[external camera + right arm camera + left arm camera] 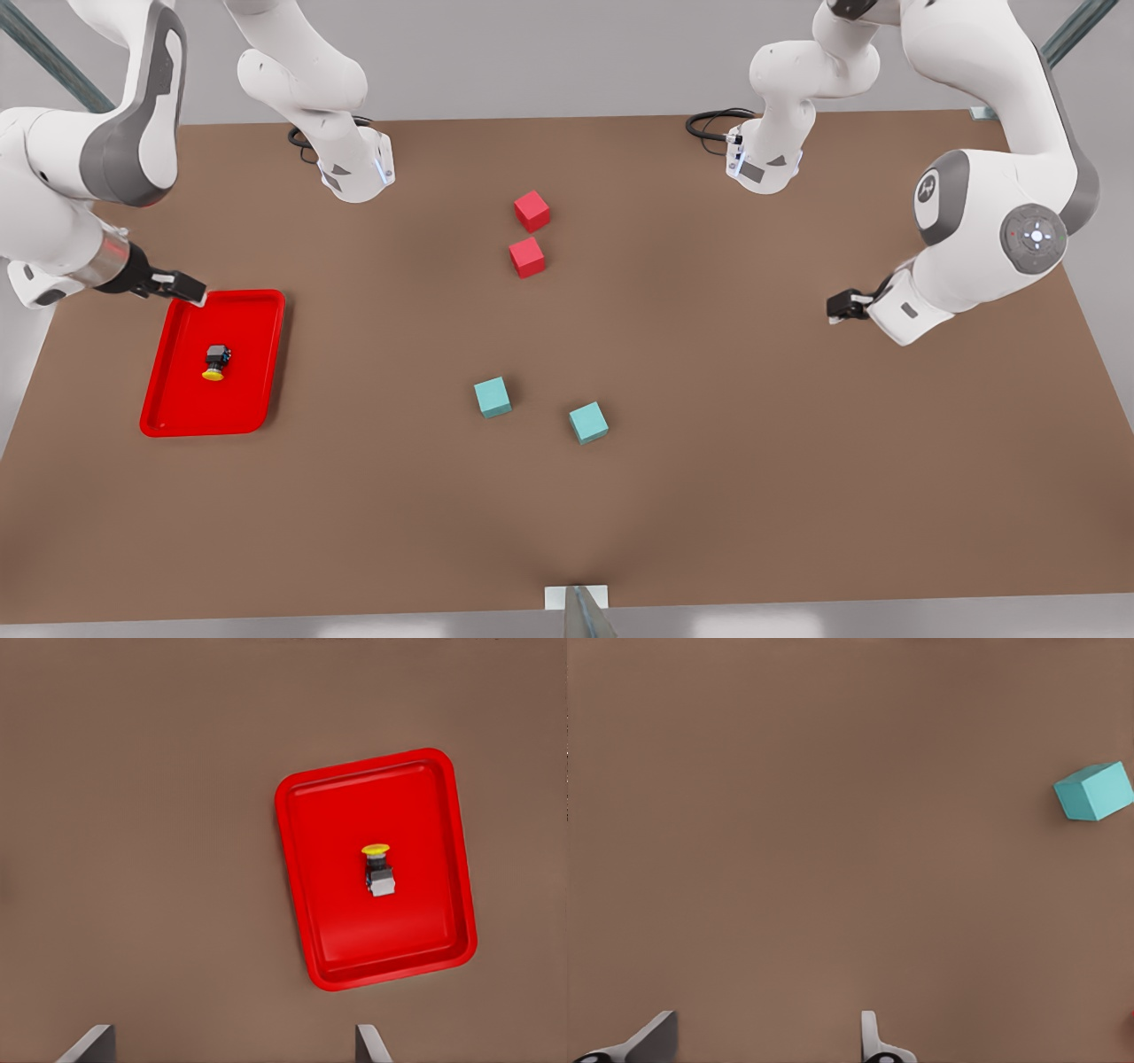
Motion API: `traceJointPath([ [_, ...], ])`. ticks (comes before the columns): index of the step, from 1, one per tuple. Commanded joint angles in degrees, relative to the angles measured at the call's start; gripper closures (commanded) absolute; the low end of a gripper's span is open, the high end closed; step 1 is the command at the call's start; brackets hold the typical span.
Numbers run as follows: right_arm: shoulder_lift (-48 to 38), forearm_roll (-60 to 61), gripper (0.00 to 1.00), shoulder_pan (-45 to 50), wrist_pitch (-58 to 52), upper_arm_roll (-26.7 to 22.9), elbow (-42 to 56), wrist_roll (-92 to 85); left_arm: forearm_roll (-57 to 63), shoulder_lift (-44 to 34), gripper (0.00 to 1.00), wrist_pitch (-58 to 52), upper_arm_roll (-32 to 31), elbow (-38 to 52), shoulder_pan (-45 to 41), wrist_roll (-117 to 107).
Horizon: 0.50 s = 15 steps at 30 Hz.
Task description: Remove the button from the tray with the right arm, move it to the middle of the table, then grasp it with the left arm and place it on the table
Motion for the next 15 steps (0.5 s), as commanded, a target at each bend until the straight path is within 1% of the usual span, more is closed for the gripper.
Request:
traceJointPath([
  [1, 0.0, 0.1, 0.0, 5.1, 4.2, 0.0, 0.0, 2.3, 0.0, 0.0, 0.0, 4.5, 0.0, -0.1, -0.1, 0.6],
  [4, 0.1, 0.1, 0.0, 5.3, 4.1, 0.0, 0.0, 2.2, 0.4, 0.0, 0.0, 3.7, 0.0, -0.3, -0.1, 0.6],
  [6, 2.8, 0.1, 0.0, 5.5, 4.3, 0.0, 0.4, 2.4, 0.8, 0.0, 0.0, 3.1, 0.1, -0.2, 0.7, 0.9],
  [8, 15.0, 0.1, 0.0, 5.2, -1.1, 1.0, 9.6, 2.2, 0.7, 0.0, 0.0, 1.7, 0.1, -0.2, 0.7, 0.7],
  [9, 22.2, 2.5, 0.0, 4.6, -3.2, 0.8, 13.8, 2.3, 0.7, 0.9, 0.0, 2.1, 0.0, -0.1, 0.7, 0.7],
  [13, 32.3, 2.7, 0.0, 5.3, -3.1, 1.1, 15.4, 2.5, 0.6, 3.0, 0.0, 2.7, 0.0, 0.4, -0.1, 0.5],
  [14, 32.0, 2.3, 0.0, 4.5, -3.4, 1.0, 15.5, 1.7, 0.6, 2.9, 0.0, 2.6, 0.0, 0.5, 0.0, 0.6],
  [15, 31.5, 1.7, 0.0, 4.1, -4.3, 0.7, 15.0, -4.9, 0.6, 3.0, 0.0, 2.7, 0.0, 0.6, -0.1, 0.5],
])
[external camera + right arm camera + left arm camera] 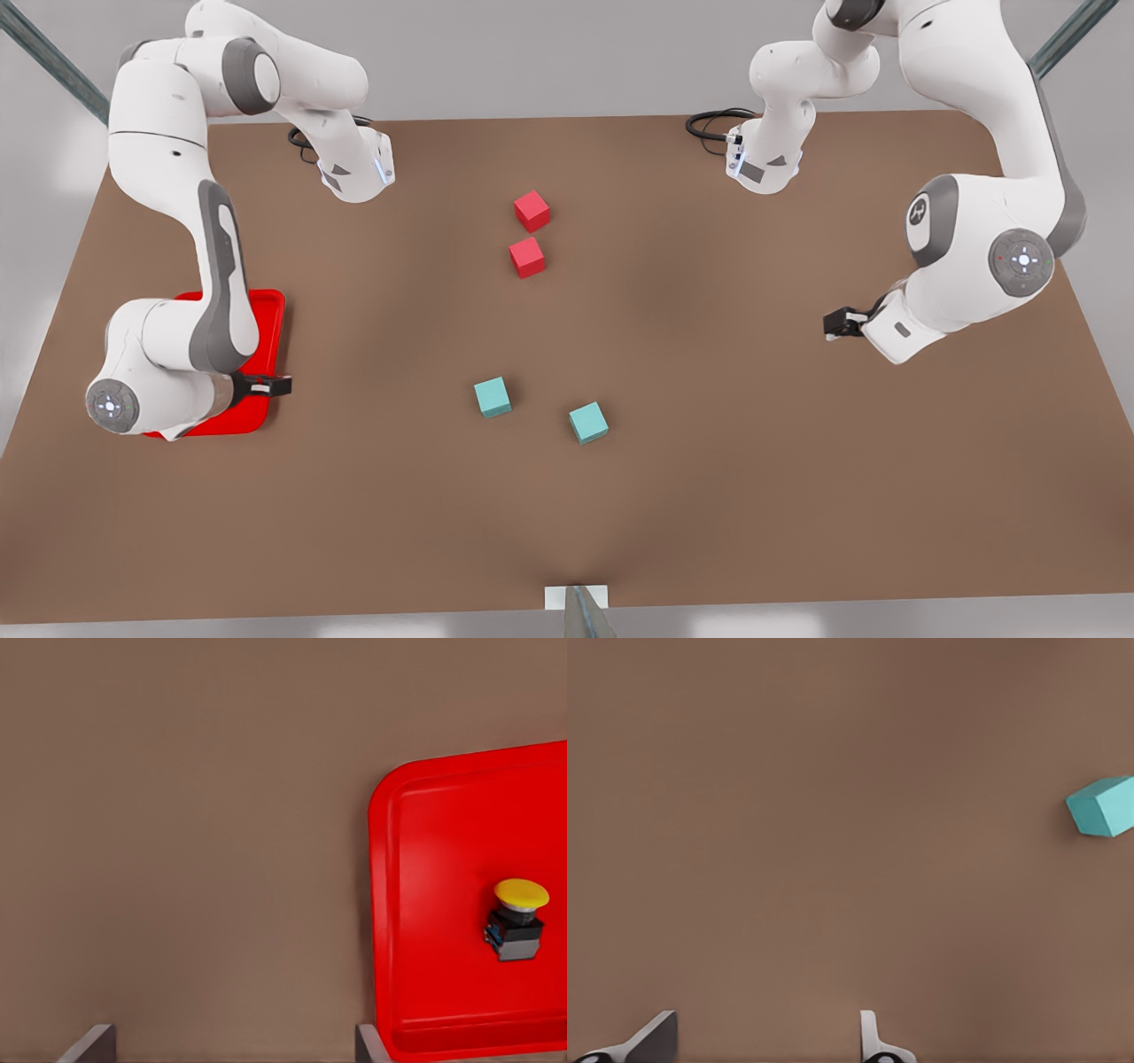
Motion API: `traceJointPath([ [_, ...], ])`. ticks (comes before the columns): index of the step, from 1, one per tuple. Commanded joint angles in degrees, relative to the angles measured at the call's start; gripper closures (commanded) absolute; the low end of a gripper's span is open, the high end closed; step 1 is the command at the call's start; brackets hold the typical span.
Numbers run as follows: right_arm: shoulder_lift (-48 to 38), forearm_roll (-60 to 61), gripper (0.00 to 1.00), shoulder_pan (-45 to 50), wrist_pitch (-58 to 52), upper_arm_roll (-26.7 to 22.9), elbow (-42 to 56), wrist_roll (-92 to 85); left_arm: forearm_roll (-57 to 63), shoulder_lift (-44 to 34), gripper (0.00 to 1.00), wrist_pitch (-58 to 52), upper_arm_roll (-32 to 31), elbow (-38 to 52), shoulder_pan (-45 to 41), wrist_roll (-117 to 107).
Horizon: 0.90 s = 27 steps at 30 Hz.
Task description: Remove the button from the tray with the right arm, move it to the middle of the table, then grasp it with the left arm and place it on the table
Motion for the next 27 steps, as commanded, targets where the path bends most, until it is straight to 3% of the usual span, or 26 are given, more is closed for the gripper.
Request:
traceJointPath([
  [1, -0.3, -1.1, 0.0, -1.4, -3.4, -0.3, -0.4, -7.6, 0.0, 0.3, 0.0, 0.3, 0.0, 0.1, -0.2, -0.1],
  [3, -0.6, -2.5, 0.0, -2.9, -2.7, -0.3, -1.2, -9.6, 0.0, 1.5, 0.0, 3.1, -0.1, 0.0, -0.2, -0.1],
  [5, -0.7, -2.6, 0.0, -8.8, 9.3, -0.2, -4.0, -16.4, 0.0, 2.2, 0.0, 3.7, -0.1, 0.1, -0.3, -0.2],
  [11, 1.3, -4.7, 0.0, -15.2, 23.5, -0.2, -7.3, -26.4, 0.0, 3.8, 0.0, 4.8, -0.3, 0.1, -1.8, -4.0],
  [17, 4.4, -9.0, 0.0, -18.6, 25.1, -0.3, -8.4, -33.9, 0.0, 6.3, 0.0, 6.8, -0.3, 0.1, -4.1, -9.3],
  [18, 2.0, -9.1, 0.0, -19.0, 26.6, -0.3, -12.8, -33.9, 0.0, 6.4, 0.0, 7.0, -0.3, 0.1, -4.8, -10.6],
  [20, -3.0, -9.1, 0.0, -21.9, 41.0, -0.1, -26.7, -34.3, 0.0, 7.5, 0.0, 8.1, -0.3, 0.1, -6.0, -14.9],
  [27, -7.1, -9.1, 0.0, -22.4, 40.9, 1.0, -30.4, -40.1, 0.0, 8.8, 0.0, 8.5, -0.3, 0.1, -6.2, -14.9],
])
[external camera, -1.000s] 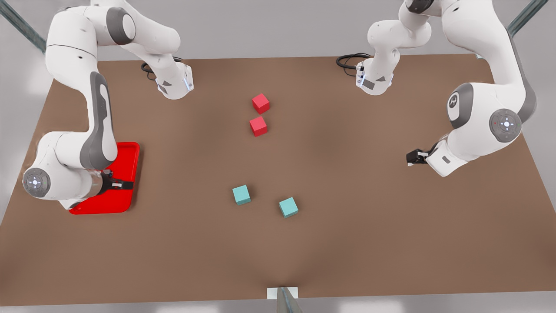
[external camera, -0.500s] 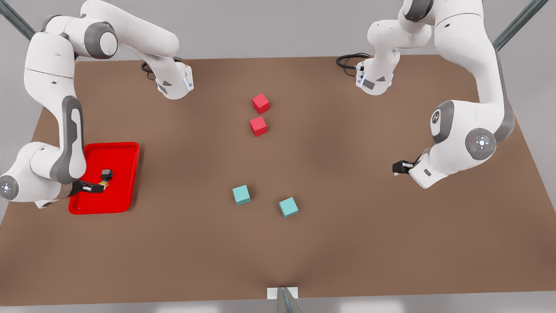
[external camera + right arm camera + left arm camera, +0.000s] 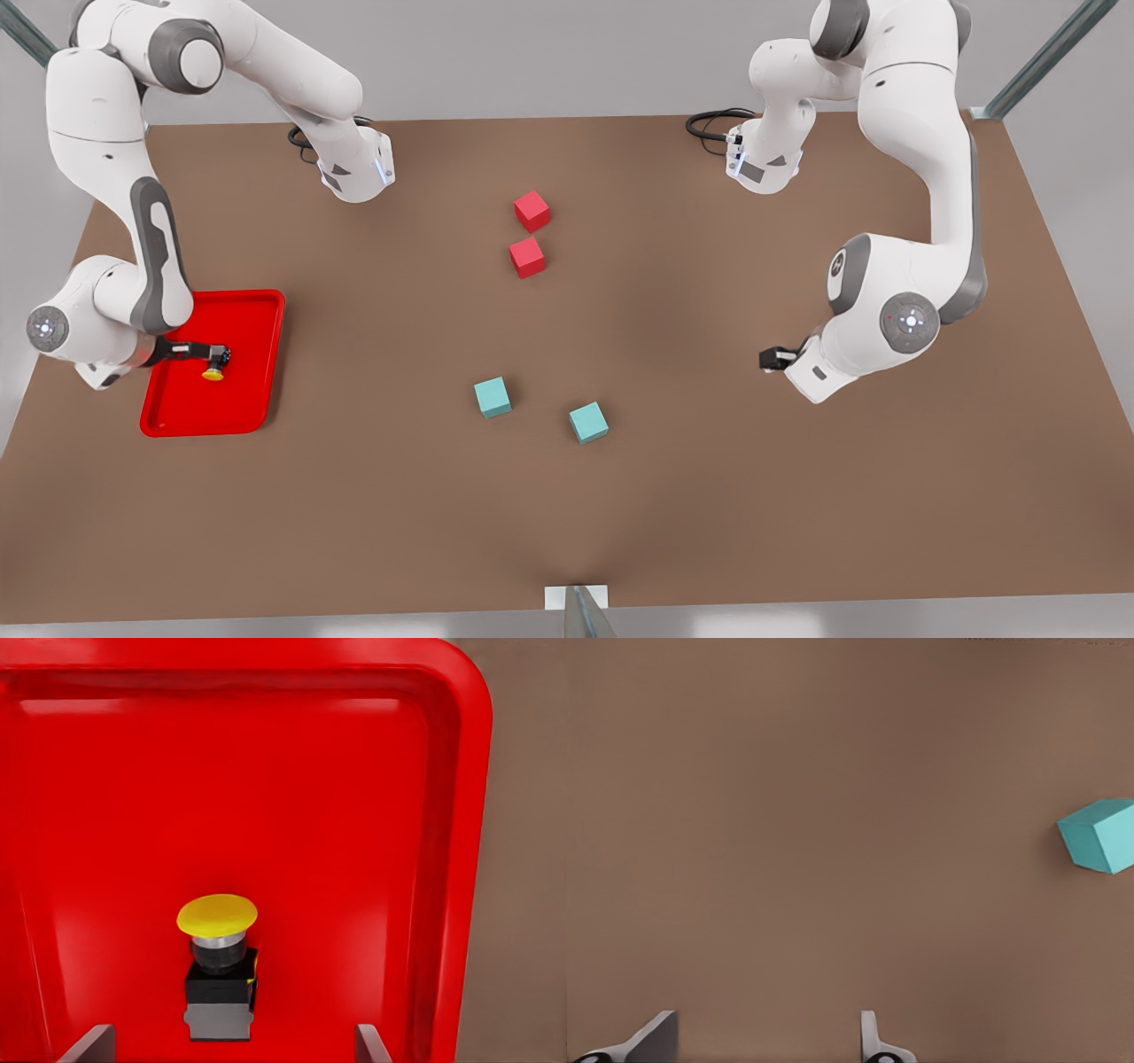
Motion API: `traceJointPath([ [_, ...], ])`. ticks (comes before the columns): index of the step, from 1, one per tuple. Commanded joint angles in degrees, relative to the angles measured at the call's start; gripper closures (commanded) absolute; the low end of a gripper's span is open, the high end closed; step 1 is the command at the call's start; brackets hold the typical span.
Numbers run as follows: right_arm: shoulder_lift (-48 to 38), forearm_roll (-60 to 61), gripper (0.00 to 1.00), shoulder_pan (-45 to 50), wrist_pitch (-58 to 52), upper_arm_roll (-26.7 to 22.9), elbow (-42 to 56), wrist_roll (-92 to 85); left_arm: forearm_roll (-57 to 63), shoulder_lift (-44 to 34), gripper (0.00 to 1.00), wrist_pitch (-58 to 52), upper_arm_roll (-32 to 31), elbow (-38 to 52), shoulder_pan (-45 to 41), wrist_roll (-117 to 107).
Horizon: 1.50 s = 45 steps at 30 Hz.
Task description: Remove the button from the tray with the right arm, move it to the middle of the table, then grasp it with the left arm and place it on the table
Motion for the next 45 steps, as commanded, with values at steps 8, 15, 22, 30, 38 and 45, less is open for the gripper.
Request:
traceJointPath([
  [8, 3.9, -0.1, 0.0, 0.1, 13.1, 0.3, -2.2, -14.4, 0.1, 0.6, 0.0, 2.0, 0.0, 0.0, -0.2, -7.4],
  [15, 4.1, -0.1, 0.0, -0.3, 13.7, 0.2, -2.8, -14.4, 0.1, 1.5, 0.0, 2.1, 0.0, 0.0, -0.2, -7.4],
  [22, 4.3, -0.1, 0.0, -0.6, 14.0, 0.2, -4.2, -14.5, 0.1, 1.9, 0.0, 2.1, 0.0, 0.1, -0.2, -7.4],
  [30, 4.6, -0.1, 0.24, -0.7, 14.4, 0.2, -5.1, -14.5, 0.1, 2.3, 0.0, 2.1, 0.0, 0.1, -0.2, -7.4],
  [38, 4.6, -0.1, 0.36, -0.9, 14.3, 0.2, -5.1, -14.5, 0.1, 2.2, 0.0, 2.1, -0.1, 0.1, -0.3, -7.4],
  [45, 4.9, -0.1, 0.35, -1.0, 14.4, -0.1, -5.8, -8.8, 0.1, 2.2, 0.0, 2.1, -0.1, 0.1, -0.3, -7.4],
])
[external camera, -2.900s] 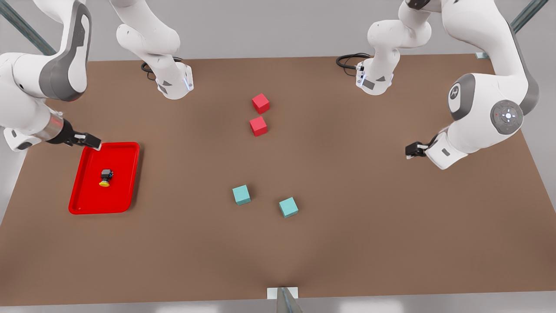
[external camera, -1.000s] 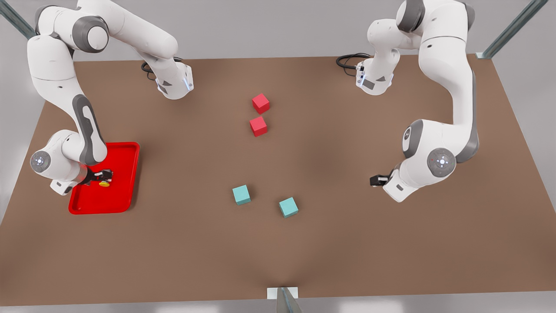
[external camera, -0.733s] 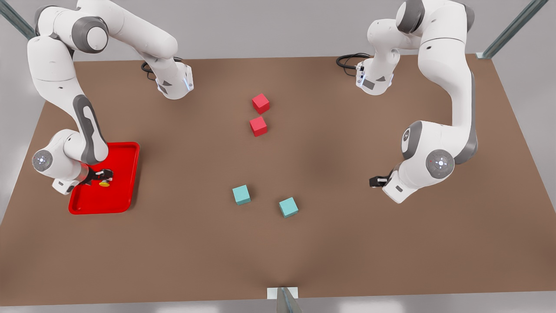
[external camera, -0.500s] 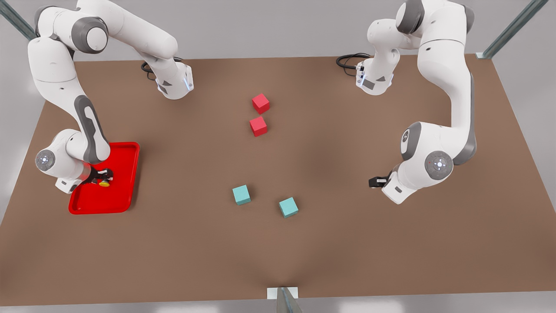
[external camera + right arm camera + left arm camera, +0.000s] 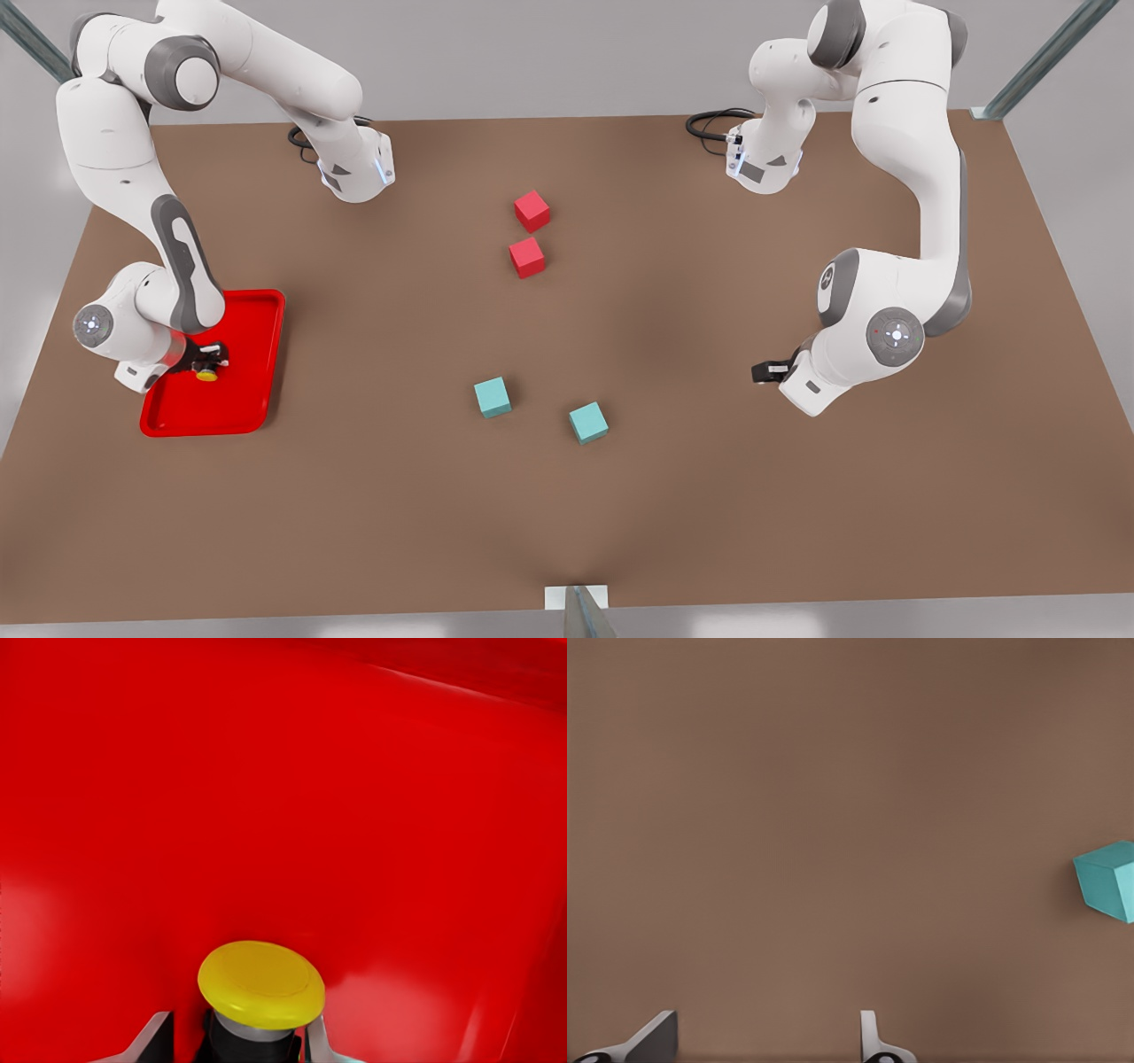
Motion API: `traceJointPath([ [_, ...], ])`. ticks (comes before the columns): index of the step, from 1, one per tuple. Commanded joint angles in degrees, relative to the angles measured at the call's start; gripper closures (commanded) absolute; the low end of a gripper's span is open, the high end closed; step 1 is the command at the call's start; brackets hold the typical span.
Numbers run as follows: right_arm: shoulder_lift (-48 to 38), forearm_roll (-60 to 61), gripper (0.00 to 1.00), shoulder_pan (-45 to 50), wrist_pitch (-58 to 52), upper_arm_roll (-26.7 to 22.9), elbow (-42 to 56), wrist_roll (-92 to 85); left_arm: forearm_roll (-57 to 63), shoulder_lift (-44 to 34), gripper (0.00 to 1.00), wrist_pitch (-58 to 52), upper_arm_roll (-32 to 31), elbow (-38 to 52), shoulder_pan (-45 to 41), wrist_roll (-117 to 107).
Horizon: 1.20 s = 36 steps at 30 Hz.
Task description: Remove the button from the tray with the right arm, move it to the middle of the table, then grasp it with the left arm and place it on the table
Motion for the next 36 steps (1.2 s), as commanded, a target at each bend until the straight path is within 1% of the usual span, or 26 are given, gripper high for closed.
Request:
traceJointPath([
  [1, 0.0, 0.1, 0.36, 0.1, 0.1, 0.0, -0.4, 4.7, 0.0, -0.1, 0.0, -0.1, 0.0, 0.0, 0.0, -0.7],
  [2, 0.0, 0.1, 0.41, 0.0, 0.1, 0.0, -0.5, 5.2, 0.0, -0.1, 0.0, -0.1, -0.1, 0.0, 0.0, -0.7],
  [3, 0.0, 0.1, 0.5, 0.1, 0.1, 0.0, -0.5, 6.0, 0.0, -0.1, 0.0, -0.1, -0.1, 0.0, 0.0, -0.7],
  [5, 0.0, 0.1, 0.59, 0.2, 0.0, 0.0, -0.5, 6.1, 0.0, -0.1, 0.0, -0.1, -0.1, 0.0, 0.0, -0.7],
  [9, -1.5, 0.1, 0.6, 0.7, -1.5, 0.1, -0.4, 6.2, 0.0, -0.1, 0.0, -0.1, 0.0, 0.0, 0.0, -0.7],
  [13, -6.7, 0.1, 0.61, 1.1, -9.4, 1.0, 1.0, 6.8, 0.0, -0.1, 0.0, -0.1, -0.1, 0.0, 0.1, -0.7],
  [15, -7.1, 0.1, 0.61, 1.2, -15.2, 6.0, 4.8, 12.8, 0.0, -0.2, 0.0, -0.1, 0.0, 0.0, 0.1, -0.7],
  [16, -6.3, 0.1, 0.61, 2.5, -19.4, 8.3, 8.9, 17.1, 0.0, -0.2, 0.0, -0.1, 0.0, -0.1, 0.1, -0.7],
  [17, -4.3, 0.2, 0.61, 8.3, -25.7, 8.3, 16.1, 23.0, 0.1, -0.2, 0.0, -0.1, 0.0, -0.1, 0.1, -0.7],
  [18, -1.1, 0.6, 0.61, 12.2, -29.9, 8.3, 22.7, 28.3, 0.1, -0.2, 0.0, -0.1, 0.0, -0.1, 0.1, -0.7],
  [19, 0.0, 1.0, 0.6, 14.7, -30.7, 8.4, 25.9, 31.3, 0.1, -0.2, 0.0, -0.1, 0.0, -0.1, 0.1, -0.7],
  [22, 0.7, 5.4, 0.59, 23.0, -30.6, 8.4, 27.4, 44.0, 0.2, -0.1, 0.0, -0.1, 0.0, -0.1, 0.1, -0.7],
  [24, 5.1, 7.5, 0.59, 29.5, -31.1, 8.4, 34.0, 52.7, 0.2, 0.0, 0.0, -0.1, 0.0, -0.1, 0.1, -0.7],
  [26, 10.8, 7.7, 0.59, 37.3, -31.0, 8.4, 42.6, 61.0, 0.2, -0.1, 0.0, -0.1, 0.0, -0.1, 0.3, -0.7],
  [27, 11.9, 7.7, 0.59, 41.2, -30.9, 8.4, 45.6, 65.3, 0.2, 0.0, 0.0, -0.1, 0.0, -0.1, 0.3, -0.7],
  [29, 12.1, 8.3, 0.59, 46.7, -30.9, 8.5, 48.6, 71.1, 0.2, -0.1, 0.0, -0.1, 0.0, -0.1, 0.5, -0.7],
  [30, 12.2, 9.3, 0.59, 50.9, -30.8, 8.4, 50.7, 74.9, 0.3, -0.1, 0.0, -0.1, 0.0, -0.1, 0.6, -0.6],
  [33, 12.1, 9.6, 0.59, 56.3, -31.0, 8.4, 53.9, 83.8, 1.2, -0.1, 0.0, -0.1, 0.0, -0.1, 0.7, -0.6],
  [36, 12.1, 10.3, 0.58, 62.8, -30.8, 8.4, 54.7, 90.2, 1.2, 0.0, 0.0, -0.1, 0.0, -0.1, 0.7, -0.6],
])
